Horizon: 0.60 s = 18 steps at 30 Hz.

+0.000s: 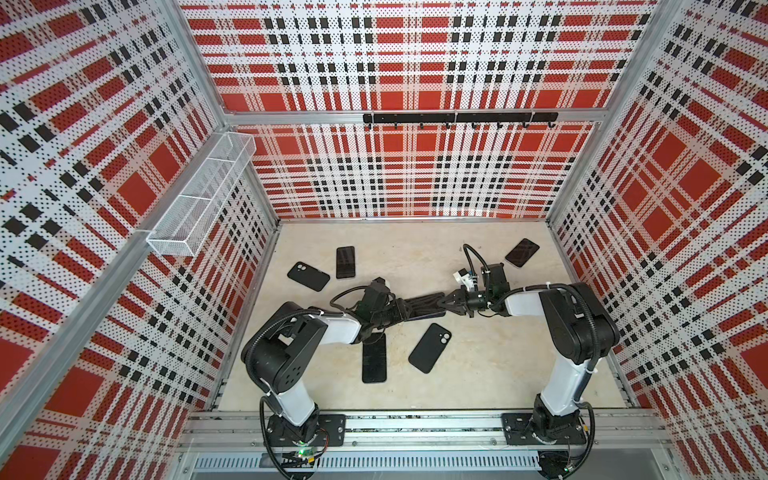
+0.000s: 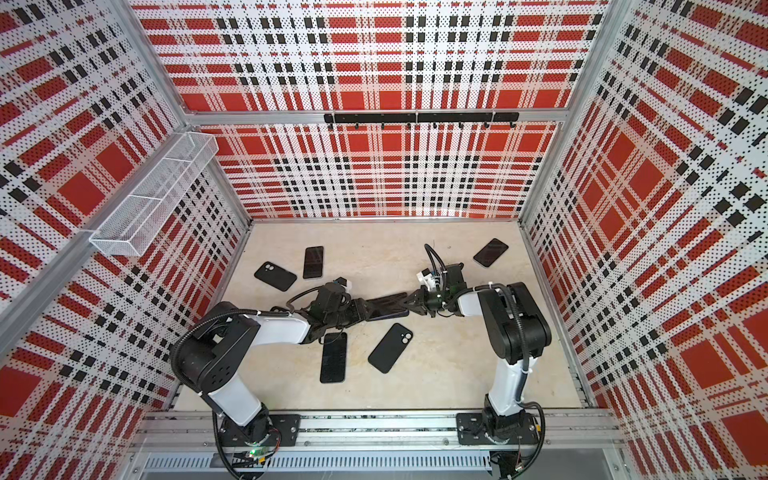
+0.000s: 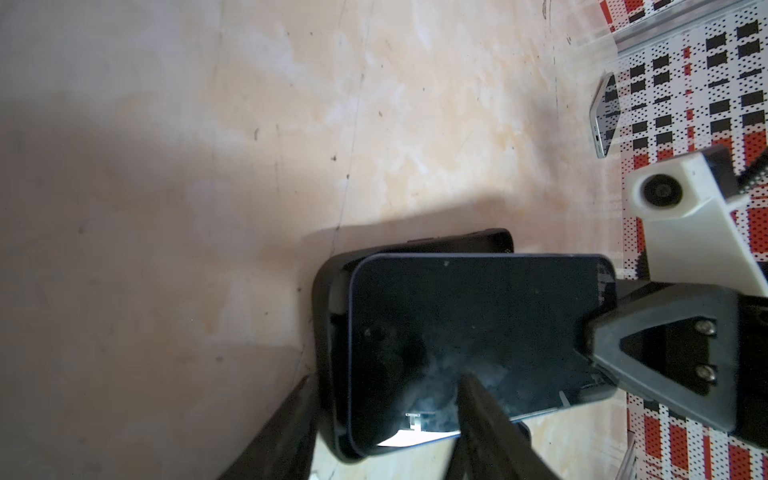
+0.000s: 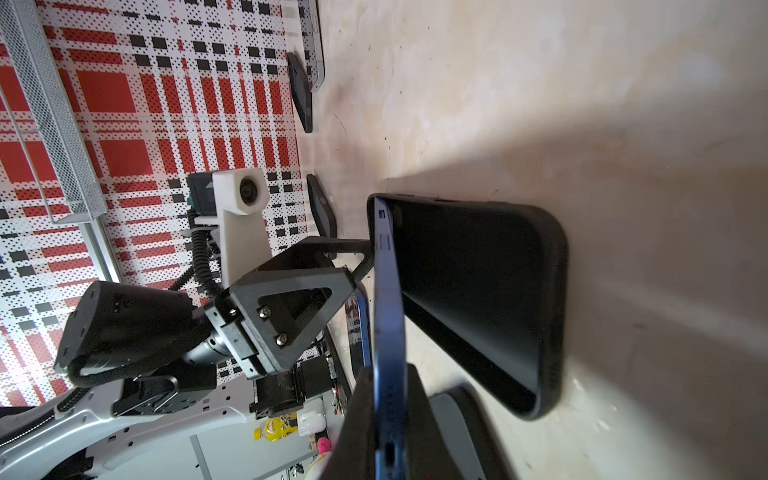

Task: Put the phone into the phone case
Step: 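Bring the held phone over the case with the right gripper toward the left gripper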

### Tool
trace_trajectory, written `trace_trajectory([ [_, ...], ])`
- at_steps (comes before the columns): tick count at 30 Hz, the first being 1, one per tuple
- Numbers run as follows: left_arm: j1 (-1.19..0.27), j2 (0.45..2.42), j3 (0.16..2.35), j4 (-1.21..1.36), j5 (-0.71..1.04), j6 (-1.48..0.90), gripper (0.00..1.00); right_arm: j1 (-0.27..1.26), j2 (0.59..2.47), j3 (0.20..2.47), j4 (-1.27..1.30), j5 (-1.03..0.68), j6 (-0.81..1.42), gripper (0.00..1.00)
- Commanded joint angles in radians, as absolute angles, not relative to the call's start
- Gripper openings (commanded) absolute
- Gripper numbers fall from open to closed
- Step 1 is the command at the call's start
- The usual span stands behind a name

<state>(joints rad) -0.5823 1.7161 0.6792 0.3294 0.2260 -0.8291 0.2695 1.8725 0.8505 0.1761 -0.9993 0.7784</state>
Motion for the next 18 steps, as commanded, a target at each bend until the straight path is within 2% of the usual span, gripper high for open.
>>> trace_trajectory([
  [1,-0.591,1.743,0.710,0.339,0.253,-0.796,0.63,0.288,1.920,0.870,0.097,-0.975,0.726,0.07],
  [11,-0.609,1.768,0.748,0.310,0.257,-0.746,0.76,0.319,1.993,0.950,0.012,-0.947,0.656,0.10],
  [15,-0.610,1.759,0.749,0.283,0.244,-0.722,0.76,0.319,1.993,0.959,-0.007,-0.921,0.648,0.12],
  [18,-0.609,1.756,0.754,0.240,0.220,-0.687,0.75,0.319,1.993,0.972,-0.051,-0.884,0.626,0.19],
])
